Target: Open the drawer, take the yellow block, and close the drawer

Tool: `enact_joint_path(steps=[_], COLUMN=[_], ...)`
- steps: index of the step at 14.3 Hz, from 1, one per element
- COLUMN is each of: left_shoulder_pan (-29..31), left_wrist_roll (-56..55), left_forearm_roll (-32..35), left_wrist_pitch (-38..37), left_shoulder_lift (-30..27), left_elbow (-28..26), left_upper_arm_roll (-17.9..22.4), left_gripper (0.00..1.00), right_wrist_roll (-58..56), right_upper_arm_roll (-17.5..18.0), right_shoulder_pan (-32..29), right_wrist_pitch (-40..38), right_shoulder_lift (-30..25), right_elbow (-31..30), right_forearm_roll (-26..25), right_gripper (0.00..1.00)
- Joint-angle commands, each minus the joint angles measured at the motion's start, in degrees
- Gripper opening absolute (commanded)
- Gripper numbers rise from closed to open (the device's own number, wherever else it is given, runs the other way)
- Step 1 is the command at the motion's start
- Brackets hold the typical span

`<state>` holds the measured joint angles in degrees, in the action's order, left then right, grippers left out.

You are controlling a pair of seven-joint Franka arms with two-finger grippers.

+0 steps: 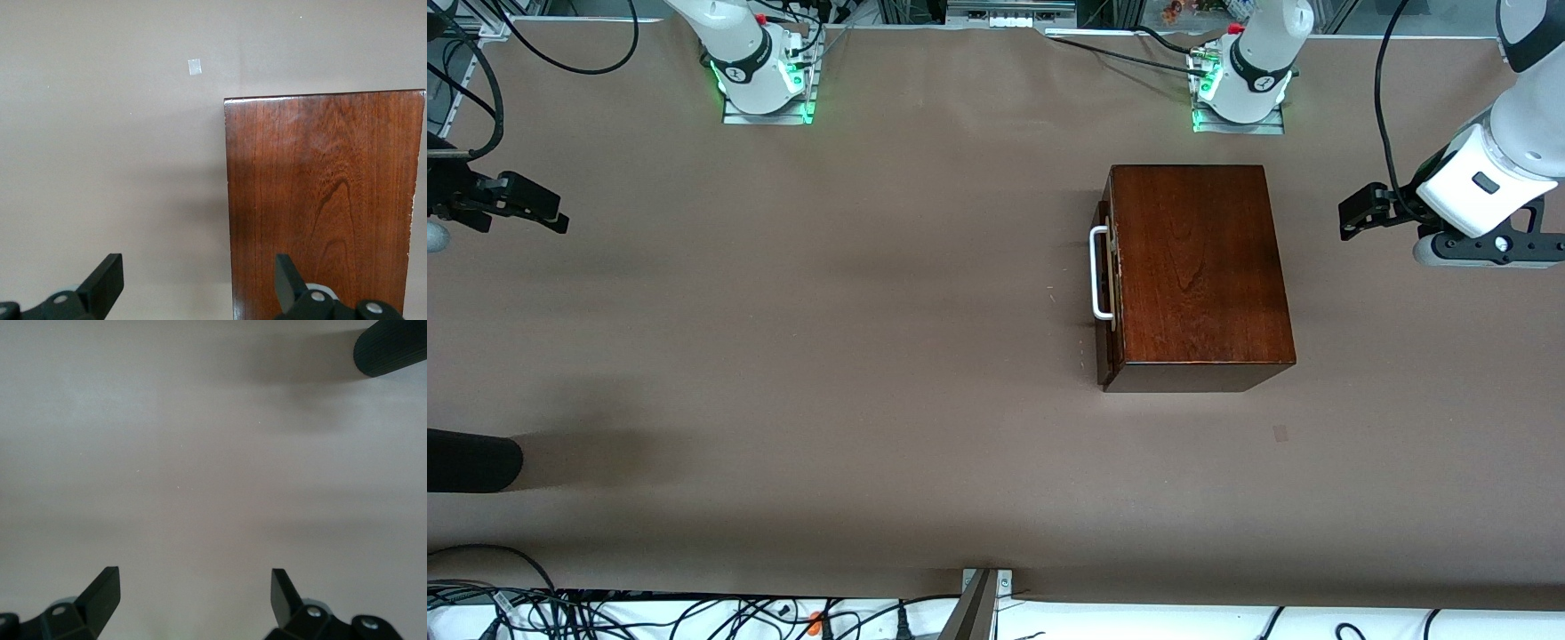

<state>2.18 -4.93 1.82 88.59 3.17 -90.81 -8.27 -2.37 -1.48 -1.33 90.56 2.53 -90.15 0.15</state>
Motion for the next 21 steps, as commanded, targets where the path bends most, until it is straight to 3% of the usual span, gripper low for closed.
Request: enact_joint_path(steps=[1, 19, 21], left_shoulder_pan=[0.0, -0.3, -0.6], left_wrist_roll=[1.5, 1.0, 0.6], left_forearm_roll=[-2.0, -2.0, -1.9], left_wrist_pitch=[-1.1, -1.1, -1.1], left_shoulder_lift=[-0.3, -0.1, 0.0], left_elbow=[1.0, 0.8, 1.0], left_upper_arm_roll=[0.4, 0.4, -1.1], left_gripper=[1.0, 1.0, 1.0], right_wrist_roll=[-0.7, -0.7, -0.7], right_upper_arm_roll=[0.1, 0.1, 0.1], right_shoulder_pan=[-0.2, -0.2, -0.2], right_wrist_pitch=[0.3, 0.3, 0.3], right_shoulder_lift=[-0.2, -0.2, -0.2], right_elbow=[-0.4, -0.4, -0.4], right_forearm_roll=[0.8, 0.8, 0.8], right_gripper=[1.0, 1.0, 1.0])
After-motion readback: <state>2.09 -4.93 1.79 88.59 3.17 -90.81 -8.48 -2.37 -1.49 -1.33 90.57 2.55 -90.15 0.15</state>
